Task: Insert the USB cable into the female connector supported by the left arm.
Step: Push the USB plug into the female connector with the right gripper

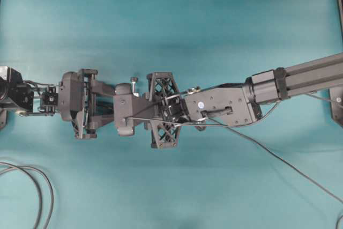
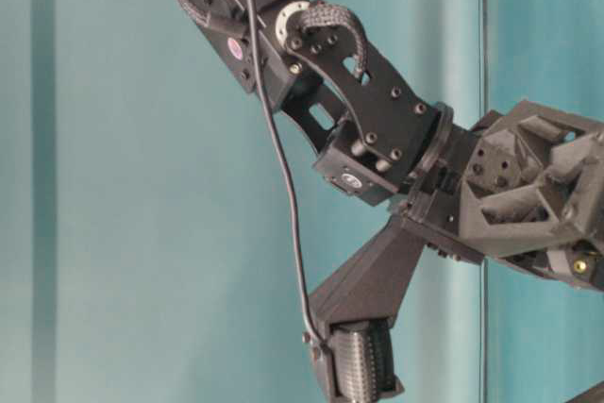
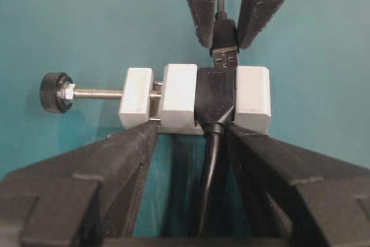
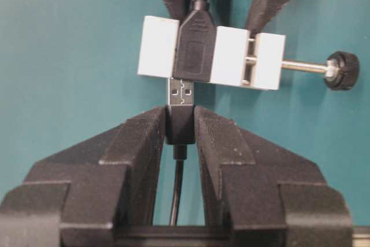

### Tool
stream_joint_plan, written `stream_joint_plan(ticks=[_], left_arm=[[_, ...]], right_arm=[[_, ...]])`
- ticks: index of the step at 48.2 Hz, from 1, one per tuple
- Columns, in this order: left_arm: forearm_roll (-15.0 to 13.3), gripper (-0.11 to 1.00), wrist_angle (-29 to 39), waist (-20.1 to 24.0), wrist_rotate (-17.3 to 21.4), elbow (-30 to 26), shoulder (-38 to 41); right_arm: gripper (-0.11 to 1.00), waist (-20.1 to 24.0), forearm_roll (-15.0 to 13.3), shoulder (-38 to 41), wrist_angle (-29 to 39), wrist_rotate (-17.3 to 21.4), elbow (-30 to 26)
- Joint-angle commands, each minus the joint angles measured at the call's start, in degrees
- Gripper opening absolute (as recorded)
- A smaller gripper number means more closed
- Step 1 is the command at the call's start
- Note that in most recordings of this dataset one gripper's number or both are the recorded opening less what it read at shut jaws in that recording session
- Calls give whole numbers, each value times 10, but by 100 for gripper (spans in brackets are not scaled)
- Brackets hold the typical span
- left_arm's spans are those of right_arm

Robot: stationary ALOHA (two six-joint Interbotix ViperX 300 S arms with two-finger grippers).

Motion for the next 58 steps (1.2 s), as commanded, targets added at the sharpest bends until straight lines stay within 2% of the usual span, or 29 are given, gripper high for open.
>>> stream_joint_plan(ticks=[1,34,44,49,54,58], left_arm=[[4,65,-2,-17,-7,-21,-5],[4,65,-2,-17,-5,-29,-5],[3,65,-2,-17,-1,-43,-5],[4,65,-2,-17,0,-50,-5],[4,64,-5,-17,1,-54,-5],[4,64,-4,-17,1,-54,-5]], right_arm=[[21,-4,-12,-11,3,7,-24],[21,-3,-18,-11,-12,24,-26],[21,-3,-18,-11,-38,23,-26],[15,-3,-18,-10,-41,22,-27],[-1,-2,-18,-5,-45,22,-27],[-1,-2,-18,-4,-51,22,-27]])
